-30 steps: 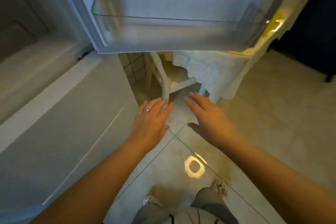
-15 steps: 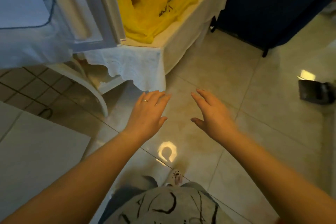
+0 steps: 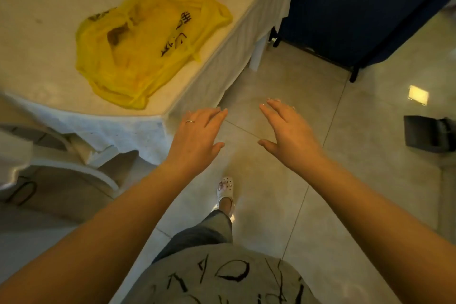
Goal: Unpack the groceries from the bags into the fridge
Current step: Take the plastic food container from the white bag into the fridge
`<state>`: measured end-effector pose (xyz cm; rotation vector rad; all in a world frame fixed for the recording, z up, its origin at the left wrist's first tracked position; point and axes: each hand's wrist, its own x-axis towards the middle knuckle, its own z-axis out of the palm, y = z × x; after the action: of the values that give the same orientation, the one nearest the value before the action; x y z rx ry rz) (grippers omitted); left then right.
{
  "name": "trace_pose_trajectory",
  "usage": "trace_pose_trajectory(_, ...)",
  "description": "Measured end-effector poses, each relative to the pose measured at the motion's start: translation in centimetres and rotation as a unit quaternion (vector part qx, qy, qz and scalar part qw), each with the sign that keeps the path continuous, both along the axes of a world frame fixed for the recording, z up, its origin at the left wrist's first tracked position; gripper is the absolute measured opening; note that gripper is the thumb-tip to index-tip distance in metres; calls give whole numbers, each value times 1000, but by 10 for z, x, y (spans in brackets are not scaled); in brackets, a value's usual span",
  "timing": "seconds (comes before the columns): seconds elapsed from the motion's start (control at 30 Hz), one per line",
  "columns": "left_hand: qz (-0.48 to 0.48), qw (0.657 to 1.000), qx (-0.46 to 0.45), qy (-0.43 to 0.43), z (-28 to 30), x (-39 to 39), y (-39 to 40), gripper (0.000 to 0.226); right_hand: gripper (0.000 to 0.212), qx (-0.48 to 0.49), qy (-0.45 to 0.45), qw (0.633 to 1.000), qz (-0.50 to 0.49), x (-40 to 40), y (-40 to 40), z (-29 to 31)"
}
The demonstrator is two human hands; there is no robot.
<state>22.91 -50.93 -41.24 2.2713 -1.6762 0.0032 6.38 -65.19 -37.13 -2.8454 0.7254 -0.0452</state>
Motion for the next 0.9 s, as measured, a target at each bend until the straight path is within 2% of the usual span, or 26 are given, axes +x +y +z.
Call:
trace_pose_trajectory(0.23, -9, 1000, 5, -30, 16, 76, -148, 74, 79, 14, -7, 1000, 0, 79, -138, 15)
trace_pose_trajectory(0.47, 10, 1000, -3, -14, 25, 130, -273, 75, 77, 33, -17, 999, 9, 136, -265, 23)
trace_pose_trajectory(0.77, 153, 988, -1, -19, 29, 190, -427, 74, 73, 52, -43, 990, 126, 235, -464, 18)
trace_pose_trajectory(0.9, 227, 974, 1, -17, 43, 208, -476, 73, 74, 17, -67, 978, 199, 279, -535, 25)
